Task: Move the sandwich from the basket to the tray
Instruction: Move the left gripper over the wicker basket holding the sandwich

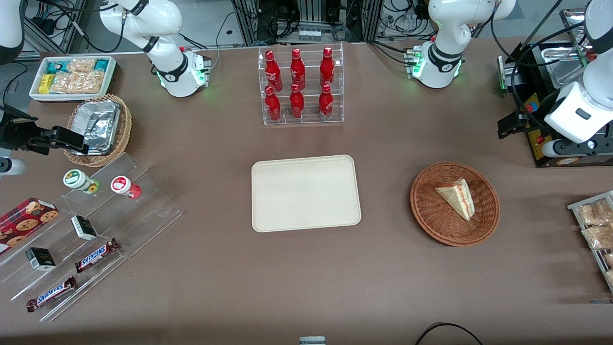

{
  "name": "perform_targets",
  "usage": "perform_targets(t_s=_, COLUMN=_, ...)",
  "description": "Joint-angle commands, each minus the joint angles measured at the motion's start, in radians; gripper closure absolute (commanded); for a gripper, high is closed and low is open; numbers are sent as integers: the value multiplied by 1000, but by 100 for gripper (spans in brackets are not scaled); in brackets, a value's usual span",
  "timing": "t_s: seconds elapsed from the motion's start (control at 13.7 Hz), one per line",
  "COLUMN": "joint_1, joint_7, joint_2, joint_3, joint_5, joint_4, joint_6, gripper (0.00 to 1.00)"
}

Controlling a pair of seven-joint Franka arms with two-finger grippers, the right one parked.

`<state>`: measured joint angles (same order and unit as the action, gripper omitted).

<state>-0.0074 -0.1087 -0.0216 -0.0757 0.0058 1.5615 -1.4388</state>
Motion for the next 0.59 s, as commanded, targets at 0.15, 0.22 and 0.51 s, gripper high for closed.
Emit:
perform_targets(t_s=0.15, joint_1=-19, joint_7=11, joint_2=19, joint_3=16, joint_5=-12, joint_4=11, joint_6=26, gripper=0)
perform_targets(t_s=0.22, joint_1=-20, joint_7=12, joint_2=17, joint_3=14, joint_5=-9, joint_4=31, joint_6=18, gripper=0)
perform_targets(t_s=0.51, joint_1=-22, joint_7=11, joint_2=18, joint_3=14, joint_5=-7, joint_4=165, joint_6=-116, gripper=0)
